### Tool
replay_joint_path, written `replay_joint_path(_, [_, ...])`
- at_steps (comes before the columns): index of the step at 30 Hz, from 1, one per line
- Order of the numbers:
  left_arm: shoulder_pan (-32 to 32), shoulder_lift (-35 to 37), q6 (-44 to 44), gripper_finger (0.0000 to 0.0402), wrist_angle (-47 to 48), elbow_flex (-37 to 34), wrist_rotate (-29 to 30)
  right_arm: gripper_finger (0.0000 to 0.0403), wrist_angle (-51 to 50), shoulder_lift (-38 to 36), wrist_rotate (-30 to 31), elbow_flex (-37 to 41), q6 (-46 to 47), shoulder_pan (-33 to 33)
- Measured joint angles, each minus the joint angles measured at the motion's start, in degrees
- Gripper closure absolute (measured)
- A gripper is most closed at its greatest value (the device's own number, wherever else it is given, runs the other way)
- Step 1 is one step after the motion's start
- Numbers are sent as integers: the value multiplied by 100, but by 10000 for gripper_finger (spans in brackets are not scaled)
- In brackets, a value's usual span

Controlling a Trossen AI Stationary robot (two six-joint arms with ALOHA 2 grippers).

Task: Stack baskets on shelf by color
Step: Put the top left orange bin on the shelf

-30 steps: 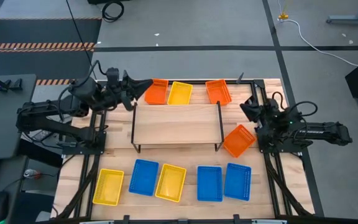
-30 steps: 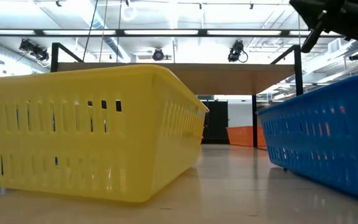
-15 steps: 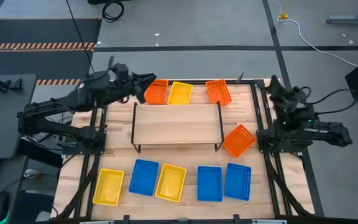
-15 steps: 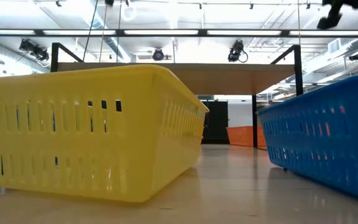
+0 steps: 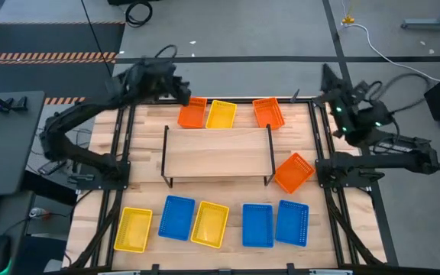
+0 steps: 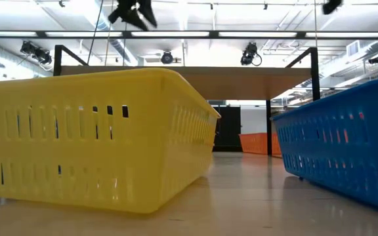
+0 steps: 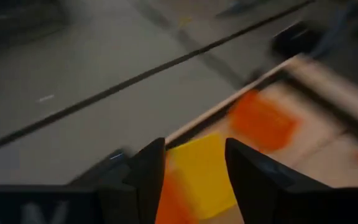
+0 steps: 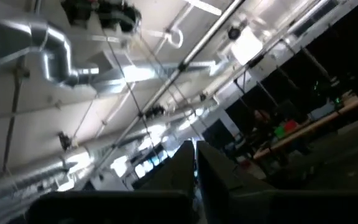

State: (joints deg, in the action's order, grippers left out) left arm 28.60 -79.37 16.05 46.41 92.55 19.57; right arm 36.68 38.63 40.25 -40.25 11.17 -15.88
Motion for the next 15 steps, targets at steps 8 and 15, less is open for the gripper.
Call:
replay_joint_path(8, [1010,-1053,681,204,2036,907,-607,301,-2995,1497,-1142,-1335,1390,-154])
replay_joint_path(15, [1475,-1839,684,206,2632,903,-723,206,-5073,2549,-1928,-2281,1980,-361])
